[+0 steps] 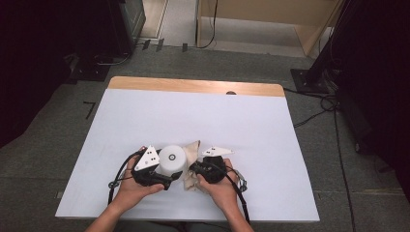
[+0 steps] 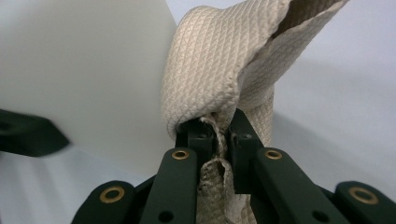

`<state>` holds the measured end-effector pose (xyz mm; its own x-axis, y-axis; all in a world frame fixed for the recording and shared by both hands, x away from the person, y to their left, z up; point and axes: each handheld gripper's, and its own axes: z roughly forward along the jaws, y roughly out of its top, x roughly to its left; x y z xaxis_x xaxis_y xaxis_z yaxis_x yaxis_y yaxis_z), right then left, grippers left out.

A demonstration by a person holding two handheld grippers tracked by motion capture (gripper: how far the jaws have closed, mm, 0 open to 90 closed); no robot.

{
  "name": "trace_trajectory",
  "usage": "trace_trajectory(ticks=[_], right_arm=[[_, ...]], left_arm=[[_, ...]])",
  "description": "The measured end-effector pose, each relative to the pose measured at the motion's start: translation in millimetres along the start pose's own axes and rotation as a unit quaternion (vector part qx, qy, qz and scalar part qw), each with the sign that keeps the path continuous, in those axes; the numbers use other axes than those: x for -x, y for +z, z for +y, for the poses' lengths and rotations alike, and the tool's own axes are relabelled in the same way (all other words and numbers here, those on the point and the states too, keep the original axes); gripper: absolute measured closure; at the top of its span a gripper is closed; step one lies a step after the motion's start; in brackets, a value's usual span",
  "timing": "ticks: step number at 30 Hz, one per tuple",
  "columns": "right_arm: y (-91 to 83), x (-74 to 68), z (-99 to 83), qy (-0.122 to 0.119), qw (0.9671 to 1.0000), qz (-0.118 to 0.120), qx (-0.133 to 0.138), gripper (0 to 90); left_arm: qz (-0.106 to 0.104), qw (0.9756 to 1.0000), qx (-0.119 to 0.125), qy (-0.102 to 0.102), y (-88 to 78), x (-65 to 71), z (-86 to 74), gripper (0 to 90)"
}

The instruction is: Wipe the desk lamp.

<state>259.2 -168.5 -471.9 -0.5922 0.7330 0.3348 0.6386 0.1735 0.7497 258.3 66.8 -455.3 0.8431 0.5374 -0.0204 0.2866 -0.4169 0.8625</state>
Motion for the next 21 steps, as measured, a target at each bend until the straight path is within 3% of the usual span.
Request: trace_trajectory(ticks=[6,9,13,21], right_arm=[[-26.2,-14.9,16.2,-0.019,0.9977,0.003,0.065,83.2],[-33.3,-18.2,19.3,-0.024,0.9966,0.007,0.078,83.2],[-28.1,-14.7,17.2,-0.022,0.9974,0.008,0.069,83.2],[2.0,2.1,-1.4,0.006,1.0000,0.004,0.003,83.2]], left_arm=[[-0.001,1.0000,0.003,-0.001,0.2,-0.2,-0.9,8.3],[-0.001,1.0000,0.003,-0.001,0.3,-0.2,-0.8,8.3],[-0.003,1.0000,0.003,-0.002,0.4,-0.5,-1.0,8.2],[-0.002,1.0000,0.002,-0.002,0.4,-0.1,-0.9,8.2]])
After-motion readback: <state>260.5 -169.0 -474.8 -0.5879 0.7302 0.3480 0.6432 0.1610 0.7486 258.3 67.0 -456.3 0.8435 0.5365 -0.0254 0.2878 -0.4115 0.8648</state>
